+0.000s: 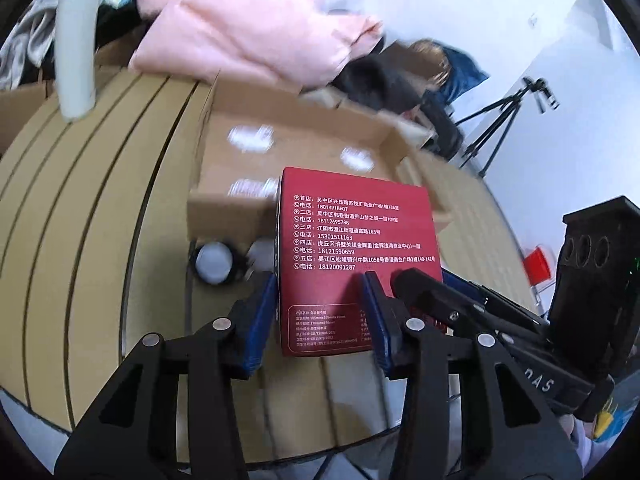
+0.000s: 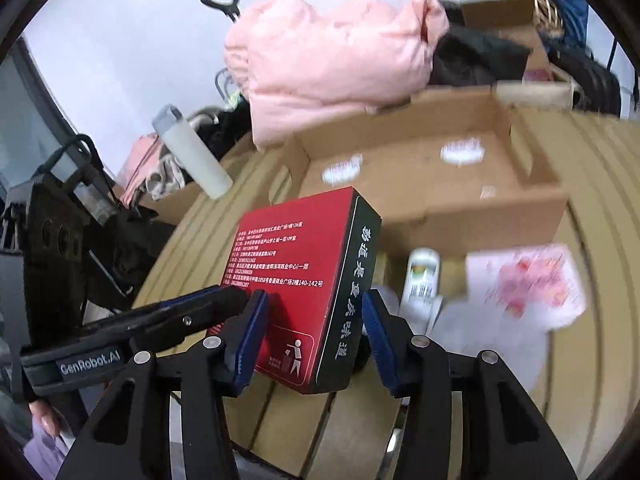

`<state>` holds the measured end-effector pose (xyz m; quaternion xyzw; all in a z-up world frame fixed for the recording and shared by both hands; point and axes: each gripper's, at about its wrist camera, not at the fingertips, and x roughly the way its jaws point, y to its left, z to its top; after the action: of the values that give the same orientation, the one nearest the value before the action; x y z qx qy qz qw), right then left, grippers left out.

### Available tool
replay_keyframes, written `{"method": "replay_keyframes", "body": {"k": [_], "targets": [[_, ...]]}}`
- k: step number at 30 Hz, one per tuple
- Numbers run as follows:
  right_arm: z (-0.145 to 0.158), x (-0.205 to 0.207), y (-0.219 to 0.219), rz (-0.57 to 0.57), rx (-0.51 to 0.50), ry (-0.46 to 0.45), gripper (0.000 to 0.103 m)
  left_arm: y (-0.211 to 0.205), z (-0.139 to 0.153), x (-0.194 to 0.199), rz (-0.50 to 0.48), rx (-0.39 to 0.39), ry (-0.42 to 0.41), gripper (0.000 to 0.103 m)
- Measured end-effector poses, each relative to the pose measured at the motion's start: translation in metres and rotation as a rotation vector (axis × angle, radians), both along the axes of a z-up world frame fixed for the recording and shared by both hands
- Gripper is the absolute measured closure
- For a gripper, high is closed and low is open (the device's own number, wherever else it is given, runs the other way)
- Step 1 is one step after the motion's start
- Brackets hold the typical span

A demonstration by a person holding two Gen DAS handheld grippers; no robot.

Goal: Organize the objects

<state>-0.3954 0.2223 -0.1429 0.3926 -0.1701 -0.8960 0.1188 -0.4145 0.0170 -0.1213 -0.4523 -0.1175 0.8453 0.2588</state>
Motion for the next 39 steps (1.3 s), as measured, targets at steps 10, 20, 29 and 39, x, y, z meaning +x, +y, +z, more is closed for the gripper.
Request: {"method": "replay_keyframes", "body": {"k": [10,20,29,39], "targets": [[0.052,-0.125,0.012,0.05,-0.015,-0.057,0.051,0.003,0.032,-0.121,0.037,0.019,-0.064,0.064],[-0.018,-0.248,-0.002,0.021,-0.016,-0.233,0.051,0.008,-0.02,-0.215,0.14,-0.191,-0.104,0.065],[-0.003,-0.225,0.01,-0.001,0.03,-0.2,0.02,0.001,0.031,-0.17,0.136,-0.197,0.039,0.032],[0.12,-0.09,0.04,0.076,0.109,-0.049,0.02,-0.019,0.146,-0.018,0.159,-0.41,0.211,0.002]]}}
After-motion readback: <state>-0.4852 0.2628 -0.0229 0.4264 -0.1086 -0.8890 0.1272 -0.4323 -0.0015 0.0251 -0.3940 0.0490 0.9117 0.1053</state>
